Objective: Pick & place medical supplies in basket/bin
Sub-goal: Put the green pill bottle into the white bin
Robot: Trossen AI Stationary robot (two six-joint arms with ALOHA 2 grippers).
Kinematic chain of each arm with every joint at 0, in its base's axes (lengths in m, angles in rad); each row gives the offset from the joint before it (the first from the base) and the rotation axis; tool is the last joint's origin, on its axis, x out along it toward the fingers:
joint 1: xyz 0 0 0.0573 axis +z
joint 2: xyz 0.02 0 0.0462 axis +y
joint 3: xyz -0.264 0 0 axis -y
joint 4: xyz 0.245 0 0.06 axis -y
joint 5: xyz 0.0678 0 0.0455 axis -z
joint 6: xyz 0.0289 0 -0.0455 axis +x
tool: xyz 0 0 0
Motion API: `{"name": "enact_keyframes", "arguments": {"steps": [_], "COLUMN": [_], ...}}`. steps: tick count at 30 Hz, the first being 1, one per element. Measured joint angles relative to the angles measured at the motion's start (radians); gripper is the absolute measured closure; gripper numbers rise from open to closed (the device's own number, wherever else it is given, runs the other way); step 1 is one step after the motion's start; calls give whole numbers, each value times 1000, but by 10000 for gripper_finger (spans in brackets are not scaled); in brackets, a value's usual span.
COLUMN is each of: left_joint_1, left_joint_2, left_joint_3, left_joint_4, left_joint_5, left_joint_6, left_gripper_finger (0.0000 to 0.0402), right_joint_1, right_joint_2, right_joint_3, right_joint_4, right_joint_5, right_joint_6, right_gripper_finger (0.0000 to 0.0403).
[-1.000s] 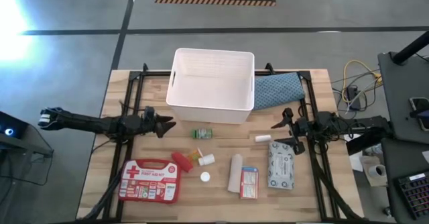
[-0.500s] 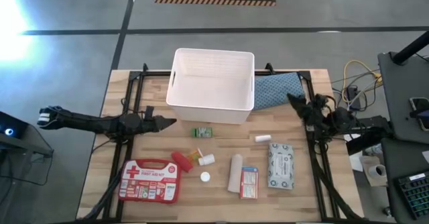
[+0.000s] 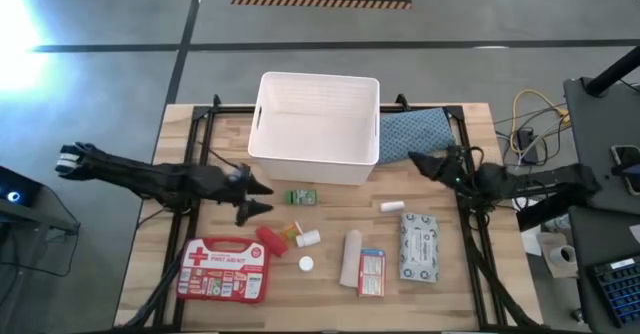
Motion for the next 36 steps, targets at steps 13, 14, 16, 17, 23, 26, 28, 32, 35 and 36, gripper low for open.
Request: {"name": "enact_keyframes", "arguments": {"steps": [13, 14, 16, 17, 23, 26, 28, 32, 35, 36], "left_joint_1": [-11, -12, -11, -11, -19, -33, -48, -118, -179, -198], "left_joint_2": [387, 395, 399, 398, 390, 388, 387, 376, 375, 375], "left_joint_3": [203, 207, 208, 207, 188, 188, 189, 190, 190, 190], "left_joint_4": [-172, -176, -186, -186, -187, -194, -202, -203, -206, -207], "left_joint_5": [4, 5, 4, 4, 3, 7, 8, 11, 5, 4], "left_joint_6": [64, 84, 124, 136, 152, 135, 90, 3, -58, -78], "left_gripper_finger": [133, 133, 133, 133, 133, 133, 133, 133, 133, 133], "right_joint_1": [1, 2, 2, 2, 6, 14, 18, 29, 42, 44], "right_joint_2": [378, 409, 475, 509, 699, 794, 863, 1010, 1118, 1154], "right_joint_3": [308, 348, 426, 462, 624, 694, 744, 850, 940, 974], "right_joint_4": [-534, -623, -789, -862, -1000, -938, -923, -927, -940, -939], "right_joint_5": [-297, -336, -410, -438, -475, -475, -475, -475, -471, -471], "right_joint_6": [42, 29, -28, -60, -224, -323, -384, -564, -722, -773], "right_gripper_finger": [154, 154, 154, 154, 154, 154, 154, 154, 154, 154]}}
